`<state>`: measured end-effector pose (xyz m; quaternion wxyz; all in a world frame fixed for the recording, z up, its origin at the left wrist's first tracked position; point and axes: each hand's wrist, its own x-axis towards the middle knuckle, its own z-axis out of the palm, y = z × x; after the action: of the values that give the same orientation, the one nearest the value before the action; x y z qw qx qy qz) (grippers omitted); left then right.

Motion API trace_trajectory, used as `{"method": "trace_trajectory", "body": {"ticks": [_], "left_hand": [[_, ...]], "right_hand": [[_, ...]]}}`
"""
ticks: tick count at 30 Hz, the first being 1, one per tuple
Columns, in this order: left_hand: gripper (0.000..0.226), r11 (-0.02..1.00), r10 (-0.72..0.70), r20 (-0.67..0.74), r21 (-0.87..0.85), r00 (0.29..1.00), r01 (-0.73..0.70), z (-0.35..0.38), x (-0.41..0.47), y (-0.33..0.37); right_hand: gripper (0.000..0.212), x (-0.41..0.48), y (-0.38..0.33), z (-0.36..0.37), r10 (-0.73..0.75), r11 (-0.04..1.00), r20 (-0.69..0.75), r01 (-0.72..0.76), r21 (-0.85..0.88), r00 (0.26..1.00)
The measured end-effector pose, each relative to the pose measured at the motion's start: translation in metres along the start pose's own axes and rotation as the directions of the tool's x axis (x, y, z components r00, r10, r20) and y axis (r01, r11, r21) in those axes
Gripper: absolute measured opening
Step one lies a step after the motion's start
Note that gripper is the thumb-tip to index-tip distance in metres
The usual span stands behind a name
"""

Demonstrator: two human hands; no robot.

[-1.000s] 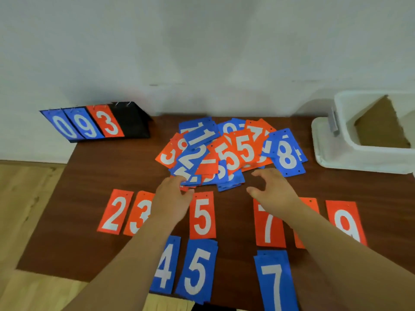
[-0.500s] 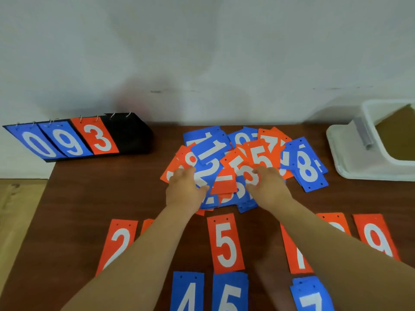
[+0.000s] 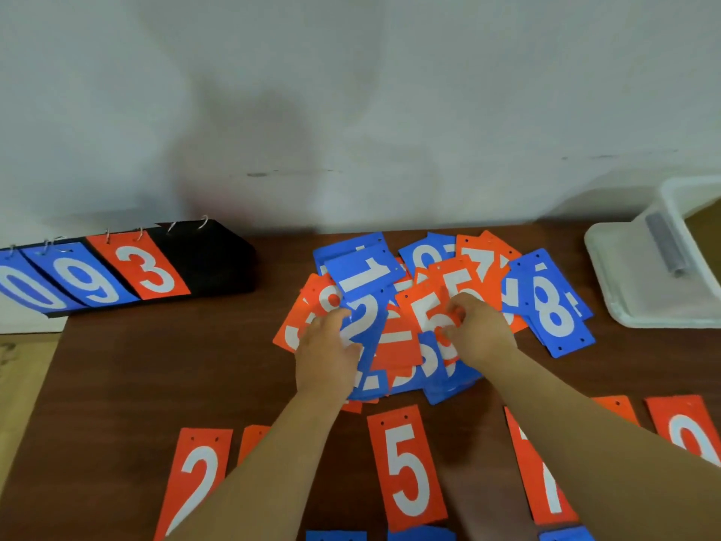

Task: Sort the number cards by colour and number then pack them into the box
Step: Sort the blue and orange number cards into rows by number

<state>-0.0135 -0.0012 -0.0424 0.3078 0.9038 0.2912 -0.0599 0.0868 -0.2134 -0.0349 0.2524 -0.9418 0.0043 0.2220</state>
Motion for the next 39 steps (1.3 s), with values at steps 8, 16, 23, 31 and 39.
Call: {"method": "trace_trajectory", "body": {"ticks": [8, 16, 23, 31, 39], "left_hand": [[0.027, 0.945, -0.053, -0.020, -0.325, 0.998, 0.044, -0.043, -0.034, -0.015], [0.027, 0.860, -0.236, -0.056, -0.476, 0.970, 0.182, -0.080, -0.115, -0.026], [0.033, 0.801, -0.235, -0.109, -0.584, 0.966, 0.129, -0.093, -0.216, -0.002], [0.027, 0.760, -0.198, -0.148, -0.647, 0.969, 0.057, -0.072, -0.321, -0.001], [0.022, 0.717, -0.259, -0.150, -0.692, 0.954, 0.085, -0.082, -0.337, -0.040]], "right_hand": [[0.015, -0.039, 0.005, -0.044, 0.031, 0.968, -0.329, 0.054, 0.245, 0.944], [0.012, -0.134, 0.016, -0.061, 0.063, 0.778, -0.173, 0.060, 0.626, 0.983], [0.018, -0.217, 0.058, -0.073, -0.009, 0.779, -0.067, 0.050, 0.626, 0.998], [0.016, -0.279, 0.098, -0.075, -0.100, 0.772, 0.019, 0.066, 0.632, 0.995], [0.016, -0.288, 0.080, -0.052, -0.139, 0.813, 0.063, 0.077, 0.577, 0.988]]}}
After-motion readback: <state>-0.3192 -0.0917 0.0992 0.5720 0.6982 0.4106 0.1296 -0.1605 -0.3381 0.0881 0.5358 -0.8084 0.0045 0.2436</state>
